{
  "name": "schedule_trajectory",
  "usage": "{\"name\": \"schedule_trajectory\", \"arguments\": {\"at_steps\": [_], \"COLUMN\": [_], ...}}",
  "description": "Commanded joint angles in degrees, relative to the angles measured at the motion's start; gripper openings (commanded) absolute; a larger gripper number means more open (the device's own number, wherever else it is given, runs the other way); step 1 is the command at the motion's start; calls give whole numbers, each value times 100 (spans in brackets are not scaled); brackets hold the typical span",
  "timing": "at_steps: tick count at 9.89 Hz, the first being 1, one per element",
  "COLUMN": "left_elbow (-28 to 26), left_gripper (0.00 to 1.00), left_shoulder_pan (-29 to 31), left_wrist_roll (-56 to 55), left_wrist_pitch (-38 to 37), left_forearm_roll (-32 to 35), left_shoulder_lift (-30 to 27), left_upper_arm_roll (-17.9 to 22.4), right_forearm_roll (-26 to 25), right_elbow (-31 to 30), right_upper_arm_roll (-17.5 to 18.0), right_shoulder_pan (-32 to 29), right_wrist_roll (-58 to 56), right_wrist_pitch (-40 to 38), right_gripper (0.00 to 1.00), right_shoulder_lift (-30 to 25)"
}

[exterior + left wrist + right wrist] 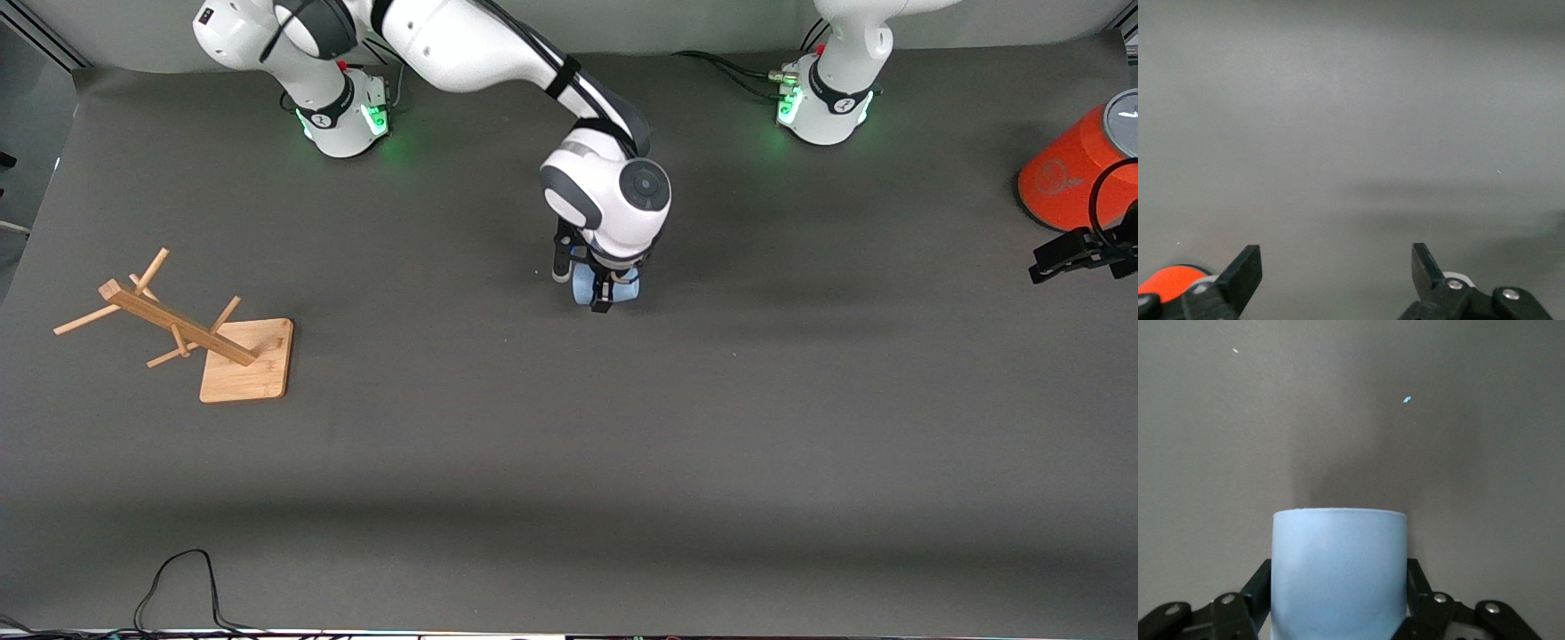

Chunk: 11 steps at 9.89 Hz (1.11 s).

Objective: Rotate and upright cup with both arms
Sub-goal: 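Lower the blue cup onto the table on its side with the right gripper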

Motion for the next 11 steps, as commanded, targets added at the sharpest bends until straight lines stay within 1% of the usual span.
{"name": "schedule_trajectory", "arguments": {"at_steps": [1, 2, 4, 9, 11], "left_elbow": [6, 15, 15, 24, 24], "left_gripper": [100, 100, 100, 100, 100], "left_shoulder_pan": [-9, -9, -1, 0, -9], "left_wrist_roll": [67, 67, 67, 32, 15], "left_wrist_pitch": [28, 28, 28, 36, 36], "left_forearm_roll": [26, 26, 26, 26, 17], "left_shoulder_lift": [-23, -23, -23, -23, -14], "left_upper_arm_roll": [-2, -2, -2, -2, -2], "right_forearm_roll": [-113, -113, -113, -113, -209], "right_elbow": [339, 383, 410, 419, 410], "right_upper_arm_roll": [-79, -79, -87, -105, -105], "right_shoulder_pan": [102, 102, 102, 102, 93], "right_wrist_roll": [199, 199, 207, 146, 76], "right_wrist_pitch": [46, 98, 116, 116, -6], "right_gripper": [62, 67, 99, 100, 100], "right_shoulder_lift": [353, 433, 521, 486, 303]}}
